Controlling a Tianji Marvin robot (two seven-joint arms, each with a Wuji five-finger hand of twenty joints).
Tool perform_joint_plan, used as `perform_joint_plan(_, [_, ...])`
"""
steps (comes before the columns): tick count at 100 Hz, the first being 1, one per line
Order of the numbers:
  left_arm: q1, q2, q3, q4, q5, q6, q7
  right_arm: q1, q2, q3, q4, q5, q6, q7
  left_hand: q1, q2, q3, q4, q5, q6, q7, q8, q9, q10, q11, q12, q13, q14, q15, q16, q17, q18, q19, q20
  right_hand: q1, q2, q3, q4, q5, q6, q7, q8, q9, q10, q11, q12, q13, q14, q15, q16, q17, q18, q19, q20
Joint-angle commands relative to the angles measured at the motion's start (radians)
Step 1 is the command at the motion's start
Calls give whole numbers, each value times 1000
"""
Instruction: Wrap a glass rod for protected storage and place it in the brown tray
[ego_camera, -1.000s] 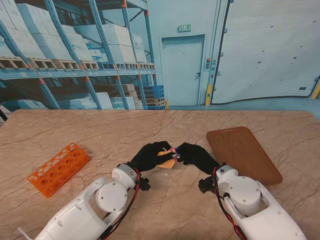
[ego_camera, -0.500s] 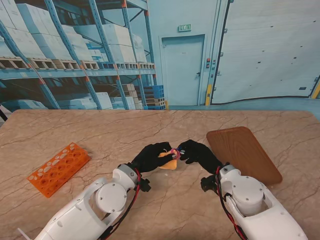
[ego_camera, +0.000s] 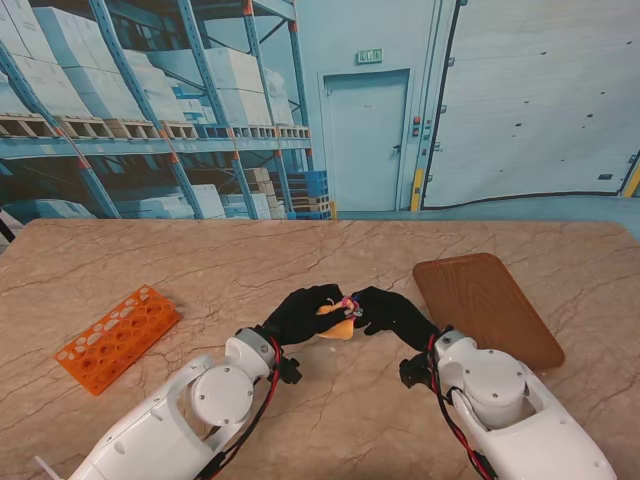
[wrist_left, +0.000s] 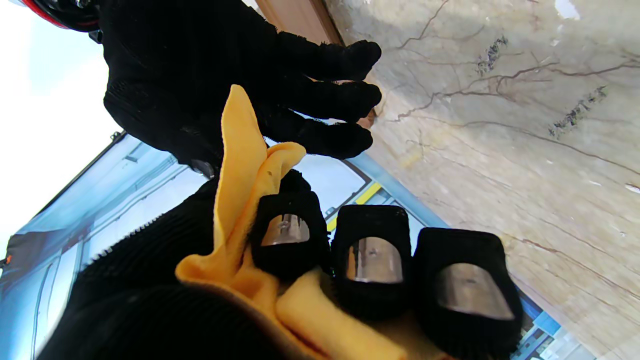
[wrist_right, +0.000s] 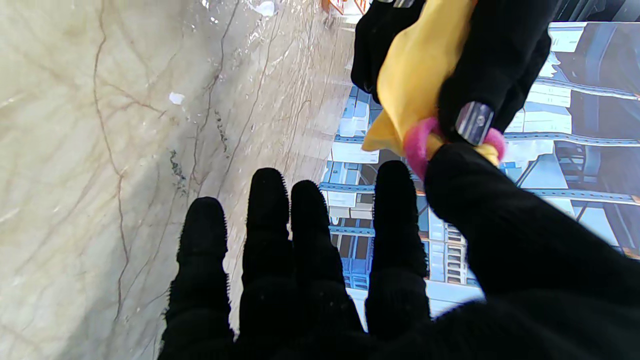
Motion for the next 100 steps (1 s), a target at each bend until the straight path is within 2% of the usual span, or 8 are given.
perform_joint_plan(1, [6, -2, 2, -7, -2, 3, -3, 7, -9, -8, -4, 12, 11, -1, -2, -14, 49, 3, -4, -1, 39, 12, 45, -28, 43, -3, 31, 21, 51, -5, 23, -24, 252, 21, 34, -42, -41, -50, 26, -55, 56, -20, 4, -19, 3, 3, -10, -27, 1, 7, 5, -26, -16, 35])
perform_joint_plan(11, [5, -2, 3, -7, -2, 6, -5, 15, -13, -15, -2, 22, 18, -5, -1, -12, 46, 2, -6, -1, 36, 11, 45, -28, 43, -2, 31, 21, 51, -5, 23, -24, 252, 22, 70, -36, -76, -56, 48, -95, 154, -69, 18, -17, 11, 4, -3, -24, 9, 8, 8, -25, -11, 34])
perform_joint_plan(26, [4, -3, 4, -7, -1, 9, -4, 21, -16, -21, 0, 14, 16, -22, 5, -8, 36, 0, -8, -3, 30, 9, 44, -29, 43, -2, 30, 21, 51, -5, 22, -24, 252, 22, 126, -8, -59, -52, 175, -152, 216, -52, 68, -19, 25, 7, 14, -17, 23, 11, 16, -18, -1, 33])
perform_joint_plan(33, [4, -3, 4, -5, 2, 10, 0, 18, -16, -18, -1, 20, 16, -22, 5, -7, 28, -1, -6, -7, 31, 10, 45, -33, 43, -1, 30, 20, 51, -5, 23, -26, 252, 21, 134, 1, -56, -43, 189, -171, 232, -33, 78, -18, 22, 5, 13, -14, 23, 9, 13, -20, 3, 30])
perform_joint_plan(57, [0, -9, 7, 1, 19, 55, 20, -11, -11, 15, -7, 70, 11, 20, 16, 4, 2, -4, -9, -3, 44, 29, 52, -39, 47, 0, 37, 12, 53, -7, 24, -30, 252, 27, 108, -54, 74, 30, 222, -138, 238, 63, 90, -24, 15, 6, 3, -21, 7, 0, -1, -20, 0, 19])
perform_joint_plan(76, [-2, -16, 8, 5, 8, 84, 32, -26, -6, 41, -5, 135, 21, 80, 23, 14, -16, -4, -14, 1, 44, 38, 54, -37, 51, -1, 41, 14, 57, -8, 24, -29, 252, 32, 58, -97, 180, 121, 249, -123, 238, 125, 89, -29, -9, 2, -5, -23, -20, -7, -6, -20, -26, 21])
perform_joint_plan(93, [-1, -17, 7, 4, 8, 87, 37, -24, -7, 48, 0, 185, 50, 116, 29, 19, -28, -5, -16, 1, 42, 39, 53, -35, 53, -2, 41, 14, 59, -9, 24, -29, 252, 35, 14, -122, 240, 300, 284, -114, 244, 211, 74, -24, -35, 5, -19, -23, -50, -8, -15, -22, -62, 42])
perform_joint_plan(100, [1, -18, 5, 3, 10, 91, 41, -23, -6, 48, 1, 188, 52, 123, 30, 22, -34, -6, -17, 2, 42, 39, 55, -35, 54, -2, 42, 14, 60, -9, 24, -29, 252, 36, 6, -123, 247, 321, 288, -116, 246, 222, 70, -21, -38, 6, -23, -22, -53, -7, -19, -23, -68, 45])
